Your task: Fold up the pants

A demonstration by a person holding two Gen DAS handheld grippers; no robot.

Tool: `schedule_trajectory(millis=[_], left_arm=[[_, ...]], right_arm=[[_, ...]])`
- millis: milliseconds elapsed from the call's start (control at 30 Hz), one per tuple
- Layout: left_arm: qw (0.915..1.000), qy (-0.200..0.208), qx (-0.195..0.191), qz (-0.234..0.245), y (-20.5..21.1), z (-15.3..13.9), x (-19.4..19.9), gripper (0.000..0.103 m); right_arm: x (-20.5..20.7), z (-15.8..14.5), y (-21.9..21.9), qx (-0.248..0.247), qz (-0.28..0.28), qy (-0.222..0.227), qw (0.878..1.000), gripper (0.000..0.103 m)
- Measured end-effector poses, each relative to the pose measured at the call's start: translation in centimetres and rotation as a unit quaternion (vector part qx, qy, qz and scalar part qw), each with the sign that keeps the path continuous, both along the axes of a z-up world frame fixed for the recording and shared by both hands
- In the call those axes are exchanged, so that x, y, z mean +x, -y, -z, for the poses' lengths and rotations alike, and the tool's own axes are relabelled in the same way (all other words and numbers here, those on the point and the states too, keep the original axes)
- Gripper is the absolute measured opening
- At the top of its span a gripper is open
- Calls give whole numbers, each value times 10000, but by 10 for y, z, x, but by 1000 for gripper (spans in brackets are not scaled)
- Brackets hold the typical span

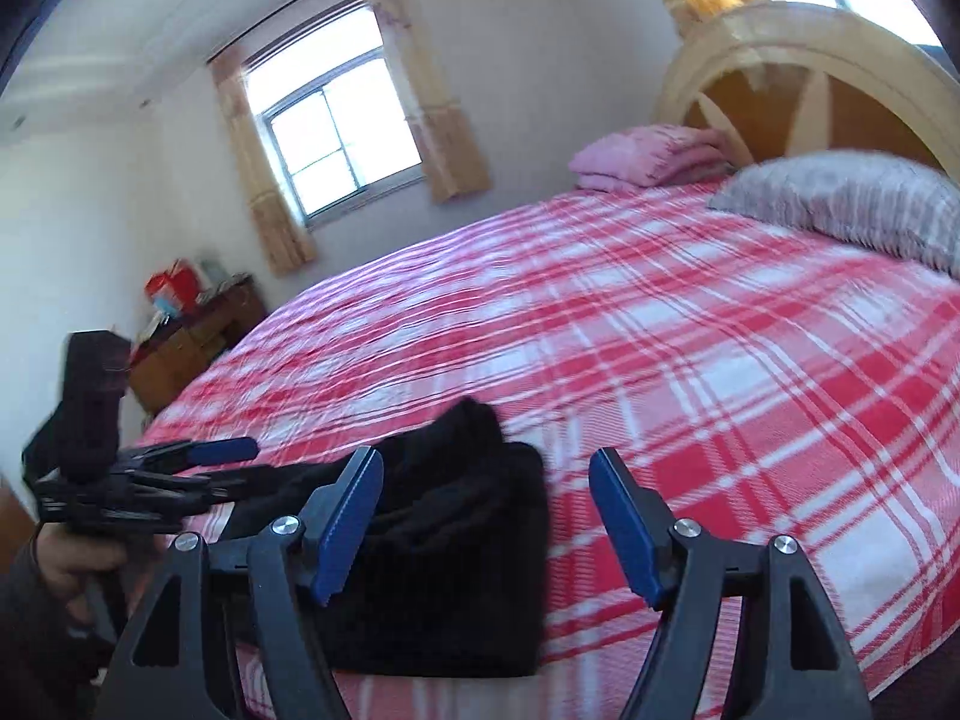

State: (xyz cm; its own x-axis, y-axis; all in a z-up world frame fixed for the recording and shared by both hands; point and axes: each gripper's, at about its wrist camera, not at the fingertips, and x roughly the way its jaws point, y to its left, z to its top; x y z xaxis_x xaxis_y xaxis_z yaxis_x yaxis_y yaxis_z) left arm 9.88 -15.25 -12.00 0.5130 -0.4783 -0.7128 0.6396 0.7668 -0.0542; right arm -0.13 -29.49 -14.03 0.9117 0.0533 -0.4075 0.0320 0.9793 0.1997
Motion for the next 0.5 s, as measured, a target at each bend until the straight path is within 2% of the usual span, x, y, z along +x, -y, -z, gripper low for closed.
schedule_trajectory(millis=[67, 133, 200, 333, 500], left_arm=[[9998, 20, 174, -116, -6, 12, 1, 85], [9995, -36, 256, -199, -13, 23, 2, 85], [9994, -87, 269, -206, -14, 29, 2, 85], [9994, -22, 316, -169, -17, 31, -4, 87], [9995, -70, 248, -164, -19, 34, -6, 88]], right_arm=[[6, 3, -21, -410, -84, -178, 9990, 73], [11, 8, -29, -599, -82, -393, 9974, 73], [15, 17, -26, -503, -123, -703, 9962, 72], [16, 31, -7, -326, 38, -1105, 9933, 62], [17, 47, 16, -11, 132, -1429, 9897, 61]])
